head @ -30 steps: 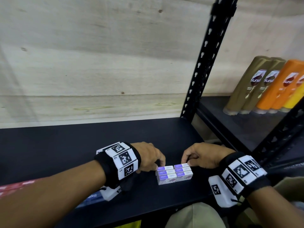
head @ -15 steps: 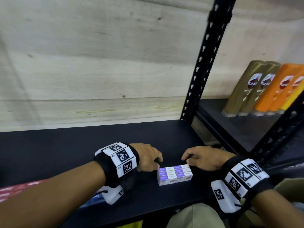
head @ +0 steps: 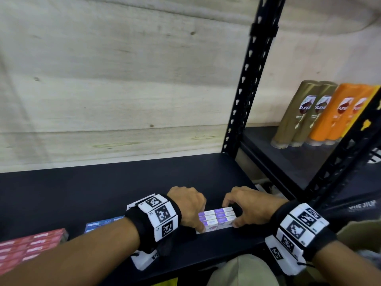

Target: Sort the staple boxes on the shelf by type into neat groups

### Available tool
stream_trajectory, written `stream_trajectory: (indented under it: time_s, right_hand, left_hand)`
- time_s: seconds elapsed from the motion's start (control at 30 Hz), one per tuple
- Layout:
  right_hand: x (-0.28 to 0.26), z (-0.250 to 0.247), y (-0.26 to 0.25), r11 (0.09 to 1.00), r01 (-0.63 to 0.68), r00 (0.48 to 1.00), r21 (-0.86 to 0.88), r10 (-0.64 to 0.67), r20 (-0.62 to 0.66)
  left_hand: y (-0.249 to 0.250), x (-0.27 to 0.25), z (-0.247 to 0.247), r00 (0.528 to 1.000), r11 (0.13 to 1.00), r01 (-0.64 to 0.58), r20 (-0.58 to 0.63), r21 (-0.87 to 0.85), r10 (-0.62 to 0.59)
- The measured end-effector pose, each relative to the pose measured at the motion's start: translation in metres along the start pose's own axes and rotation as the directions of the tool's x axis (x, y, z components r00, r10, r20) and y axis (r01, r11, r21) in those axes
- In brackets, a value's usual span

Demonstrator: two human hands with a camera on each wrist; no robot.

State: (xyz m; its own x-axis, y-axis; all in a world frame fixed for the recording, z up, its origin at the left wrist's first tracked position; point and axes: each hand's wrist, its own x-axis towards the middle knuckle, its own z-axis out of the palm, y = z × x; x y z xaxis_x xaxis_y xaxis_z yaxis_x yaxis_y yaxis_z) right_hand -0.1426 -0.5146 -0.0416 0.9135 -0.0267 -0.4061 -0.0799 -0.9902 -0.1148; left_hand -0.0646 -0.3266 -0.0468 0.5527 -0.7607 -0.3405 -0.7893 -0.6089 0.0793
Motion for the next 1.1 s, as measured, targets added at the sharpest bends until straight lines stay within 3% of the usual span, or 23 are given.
stream_trajectory:
  time_s: [0.47,0.73,1.1]
  right_hand:
    - [0.014,0.006,-0.015,0.99,0.137,0.988,0.043,-0.134,-0.082]
    - [0.029,0.005,-0.045,0.981,0.192,0.98,0.026,-0.19,-0.054]
    - [0.022,0.003,-0.064,0.978,0.208,0.978,0.003,-0.208,-0.023]
  left_hand:
    - [-0.015,-0.01,-0.011,0.992,0.996,0.087,0.098,-0.022,-0.085]
    - [-0.042,-0.031,-0.002,0.985,0.987,0.149,0.101,-0.067,-0.142]
    - [-0.046,-0.049,0.002,0.985,0.989,0.138,0.109,-0.046,-0.132]
